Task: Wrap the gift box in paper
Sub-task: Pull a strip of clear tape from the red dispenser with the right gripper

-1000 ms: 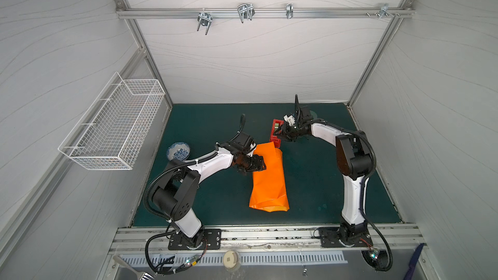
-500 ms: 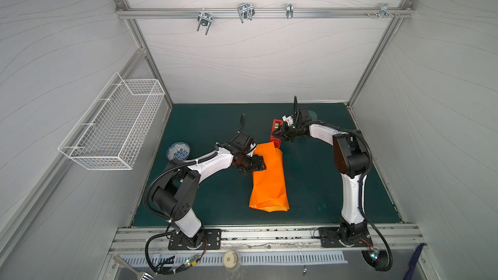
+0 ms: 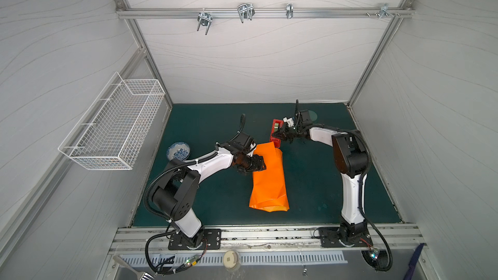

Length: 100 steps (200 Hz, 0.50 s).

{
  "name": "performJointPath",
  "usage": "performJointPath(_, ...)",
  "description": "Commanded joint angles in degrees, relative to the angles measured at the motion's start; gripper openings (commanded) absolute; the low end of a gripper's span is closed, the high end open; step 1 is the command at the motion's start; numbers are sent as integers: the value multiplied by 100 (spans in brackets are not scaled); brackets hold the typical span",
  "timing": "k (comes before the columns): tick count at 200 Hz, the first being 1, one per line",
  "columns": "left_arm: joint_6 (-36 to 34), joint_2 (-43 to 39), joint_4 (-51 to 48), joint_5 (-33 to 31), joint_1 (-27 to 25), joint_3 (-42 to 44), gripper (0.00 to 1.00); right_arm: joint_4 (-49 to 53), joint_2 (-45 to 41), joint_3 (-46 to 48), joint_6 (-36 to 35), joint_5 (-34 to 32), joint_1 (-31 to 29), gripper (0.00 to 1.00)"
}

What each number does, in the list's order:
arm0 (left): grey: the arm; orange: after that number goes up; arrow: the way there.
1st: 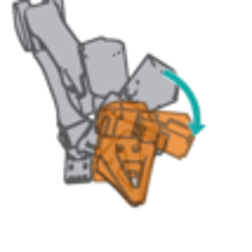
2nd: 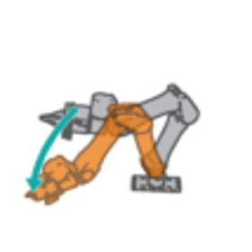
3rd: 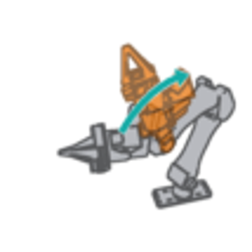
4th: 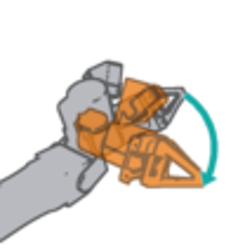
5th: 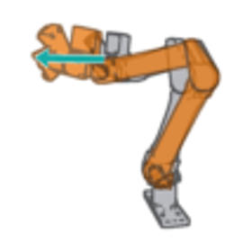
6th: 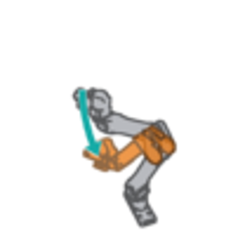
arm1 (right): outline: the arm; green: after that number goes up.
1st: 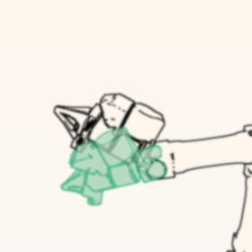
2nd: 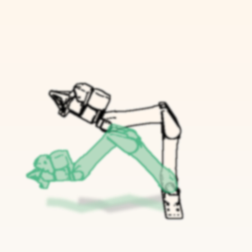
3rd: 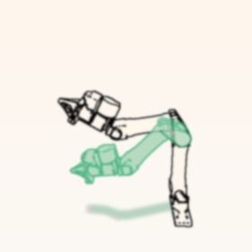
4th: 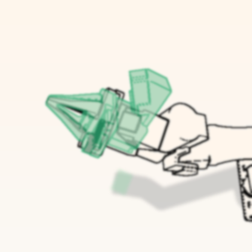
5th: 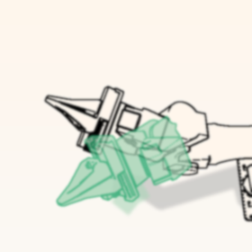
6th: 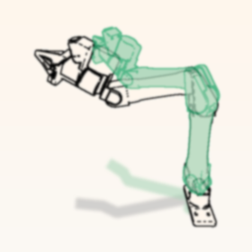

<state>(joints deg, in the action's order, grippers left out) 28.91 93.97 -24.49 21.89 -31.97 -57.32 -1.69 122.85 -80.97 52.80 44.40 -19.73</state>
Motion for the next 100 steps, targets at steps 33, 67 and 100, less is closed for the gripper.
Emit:
performJointPath(33, -122, 399, -433, -572, -35, 234, 78, -1236, -501, 263, 1055, 588, -73, 0)
performJointPath(67, -118, 407, -435, -581, -32, 229, 78, -1413, -653, 395, 1226, 650, -103, 0)
performJointPath(100, -122, 416, -441, -585, -35, 235, 78, -1518, -816, 545, 1295, 705, -168, 0)
